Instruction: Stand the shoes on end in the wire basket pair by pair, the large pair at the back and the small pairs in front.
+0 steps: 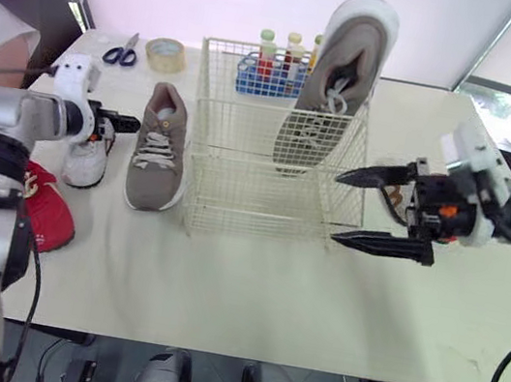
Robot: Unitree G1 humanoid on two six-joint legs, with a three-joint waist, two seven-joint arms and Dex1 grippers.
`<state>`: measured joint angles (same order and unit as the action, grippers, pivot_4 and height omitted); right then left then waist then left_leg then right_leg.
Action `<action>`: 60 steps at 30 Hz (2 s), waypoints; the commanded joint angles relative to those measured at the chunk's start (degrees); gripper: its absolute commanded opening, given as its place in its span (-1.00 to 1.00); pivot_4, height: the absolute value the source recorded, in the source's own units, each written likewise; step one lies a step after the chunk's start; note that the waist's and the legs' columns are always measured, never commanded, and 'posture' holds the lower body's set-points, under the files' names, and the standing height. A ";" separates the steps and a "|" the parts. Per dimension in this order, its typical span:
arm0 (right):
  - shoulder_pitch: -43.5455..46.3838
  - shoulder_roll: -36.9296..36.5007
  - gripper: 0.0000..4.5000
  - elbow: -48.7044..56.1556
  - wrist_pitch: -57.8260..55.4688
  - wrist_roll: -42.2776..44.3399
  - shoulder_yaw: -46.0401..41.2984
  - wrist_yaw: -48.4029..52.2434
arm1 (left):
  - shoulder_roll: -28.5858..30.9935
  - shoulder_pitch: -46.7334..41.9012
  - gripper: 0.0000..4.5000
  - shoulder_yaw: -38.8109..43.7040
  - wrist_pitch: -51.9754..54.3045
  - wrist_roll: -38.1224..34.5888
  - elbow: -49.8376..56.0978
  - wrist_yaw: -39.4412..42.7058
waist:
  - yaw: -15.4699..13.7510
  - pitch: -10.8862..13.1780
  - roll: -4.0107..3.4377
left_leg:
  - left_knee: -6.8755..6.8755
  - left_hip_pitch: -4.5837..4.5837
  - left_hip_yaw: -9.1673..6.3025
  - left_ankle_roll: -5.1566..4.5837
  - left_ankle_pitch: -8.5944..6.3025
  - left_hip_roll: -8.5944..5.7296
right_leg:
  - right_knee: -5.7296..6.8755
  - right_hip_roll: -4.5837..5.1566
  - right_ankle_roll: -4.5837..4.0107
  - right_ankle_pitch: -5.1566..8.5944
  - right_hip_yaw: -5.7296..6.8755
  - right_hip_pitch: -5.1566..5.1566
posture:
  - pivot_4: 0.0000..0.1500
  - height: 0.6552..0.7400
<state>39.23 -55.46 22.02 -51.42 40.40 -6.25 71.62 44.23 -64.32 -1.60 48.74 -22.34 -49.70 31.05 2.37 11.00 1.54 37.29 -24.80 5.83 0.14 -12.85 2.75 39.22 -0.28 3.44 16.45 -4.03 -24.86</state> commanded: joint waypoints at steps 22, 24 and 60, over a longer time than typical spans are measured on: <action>-1.30 -0.69 1.00 2.54 3.21 2.10 0.29 -6.72 | -8.69 -5.15 -0.08 5.35 -6.08 11.11 -14.62 1.38 | 0.11 -0.03 0.02 | 0.78 -0.36 -0.08 -0.21 -0.11 0.04 | 0.19 0.00 0.35 -0.22 0.04 -0.06 | 1.00 1.00; -1.31 -0.76 1.00 2.16 3.53 1.89 0.32 -6.68 | -8.81 -5.30 -0.49 5.93 -6.20 11.20 -14.82 1.30 | 0.11 -0.03 0.02 | 0.82 -0.35 -0.08 -0.24 -0.10 0.03 | 0.19 0.00 0.37 -0.28 0.02 -0.04 | 1.00 1.00; -6.73 -10.10 1.00 -4.73 -1.12 6.41 -20.60 -13.74 | -31.59 -11.51 -0.86 11.65 -66.76 11.76 15.97 -17.48 | -1.10 -0.03 0.14 | 0.96 -0.48 0.22 -0.89 0.10 -0.05 | -0.25 0.06 0.76 -0.83 -0.22 0.06 | 1.00 1.00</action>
<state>32.80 -64.70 14.85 -52.25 45.36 -23.64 58.69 12.75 -73.44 10.19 -13.55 -11.80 -33.12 14.61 1.27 10.96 1.68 38.23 -25.28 6.05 -0.75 -12.76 2.70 38.97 -0.22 4.21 15.61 -4.25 -24.80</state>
